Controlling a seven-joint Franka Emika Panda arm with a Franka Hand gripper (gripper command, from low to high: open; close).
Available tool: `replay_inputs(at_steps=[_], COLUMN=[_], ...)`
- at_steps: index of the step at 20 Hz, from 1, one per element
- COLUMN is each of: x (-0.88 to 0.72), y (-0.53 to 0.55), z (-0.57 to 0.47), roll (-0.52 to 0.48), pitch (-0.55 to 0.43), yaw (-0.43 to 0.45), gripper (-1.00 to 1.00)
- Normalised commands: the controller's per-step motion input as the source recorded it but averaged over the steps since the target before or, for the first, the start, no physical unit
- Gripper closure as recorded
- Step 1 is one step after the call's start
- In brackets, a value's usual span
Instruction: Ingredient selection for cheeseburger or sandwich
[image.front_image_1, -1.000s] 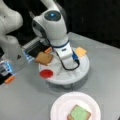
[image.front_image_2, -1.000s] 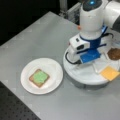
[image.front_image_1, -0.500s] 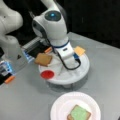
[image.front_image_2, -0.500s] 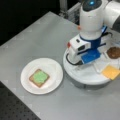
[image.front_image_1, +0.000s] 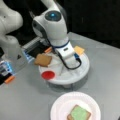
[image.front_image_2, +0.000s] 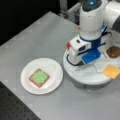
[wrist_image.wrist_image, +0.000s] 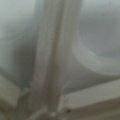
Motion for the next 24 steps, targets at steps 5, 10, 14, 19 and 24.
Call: replay_inputs(at_steps=[5,10,14,19,24], x=[0.11,0.1,0.12,0.0,-0.01], y=[-0.05,0.06,0.0,-0.12,-0.07], z=[0.58,0.69,0.47,0.24,0.11], roll=[-0.016,-0.029,-0.041,-0.058,-0.075], pitch=[0.094,0.192,0.209,0.172,0.128], yaw=[-0.189,-0.096,-0.098,-0.288,-0.102], gripper=[-1.0,-1.0,-1.0,-1.0,-1.0])
